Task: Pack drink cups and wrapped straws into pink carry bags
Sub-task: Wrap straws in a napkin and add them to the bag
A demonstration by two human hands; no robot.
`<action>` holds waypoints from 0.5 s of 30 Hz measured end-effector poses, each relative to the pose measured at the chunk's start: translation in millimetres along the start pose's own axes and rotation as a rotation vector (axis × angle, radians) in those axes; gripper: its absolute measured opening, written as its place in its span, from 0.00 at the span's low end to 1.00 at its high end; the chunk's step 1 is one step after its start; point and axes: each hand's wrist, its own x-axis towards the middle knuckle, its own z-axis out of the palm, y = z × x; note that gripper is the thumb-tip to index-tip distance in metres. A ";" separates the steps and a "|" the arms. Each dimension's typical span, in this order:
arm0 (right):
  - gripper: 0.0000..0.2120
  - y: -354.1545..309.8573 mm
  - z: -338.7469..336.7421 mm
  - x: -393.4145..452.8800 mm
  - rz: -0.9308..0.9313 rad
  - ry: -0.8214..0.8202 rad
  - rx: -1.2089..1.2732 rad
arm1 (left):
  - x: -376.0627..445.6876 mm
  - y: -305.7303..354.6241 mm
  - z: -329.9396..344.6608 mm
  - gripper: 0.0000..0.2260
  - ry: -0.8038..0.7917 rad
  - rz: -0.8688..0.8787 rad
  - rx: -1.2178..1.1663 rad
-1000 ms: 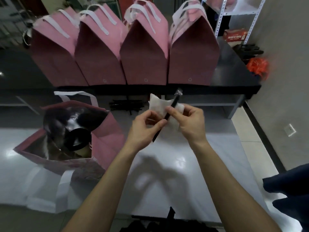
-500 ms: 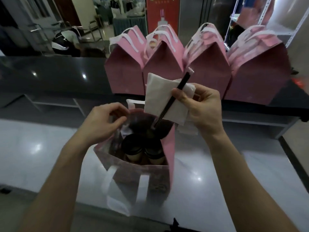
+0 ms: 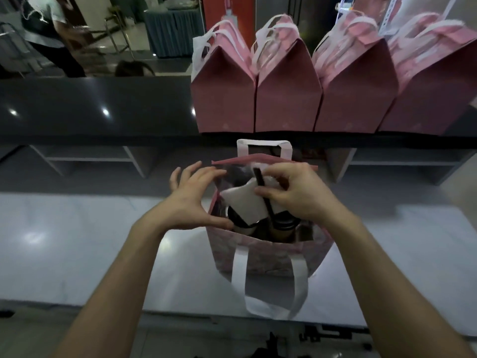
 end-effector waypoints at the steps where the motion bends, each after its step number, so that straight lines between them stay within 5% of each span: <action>1: 0.08 0.9 4.1 1.3 0.030 -0.080 -0.088 | 0.1 -1.1 1.6 0.56 0.000 0.011 -0.008; 5: 0.13 0.0 22.7 4.9 0.112 -0.366 -0.371 | 0.2 -4.9 5.1 0.53 0.018 0.039 -0.058; 8: 0.20 5.4 22.5 2.7 0.167 -0.414 -0.415 | 1.0 -5.7 6.5 0.47 0.039 0.035 -0.116; 12: 0.10 16.8 -5.4 -18.0 0.069 0.073 -0.042 | -3.8 -10.5 9.6 0.36 0.172 0.097 -0.351; 15: 0.16 41.7 -26.7 -54.5 -0.026 0.361 0.247 | -11.8 -25.0 15.1 0.39 0.195 0.126 -0.561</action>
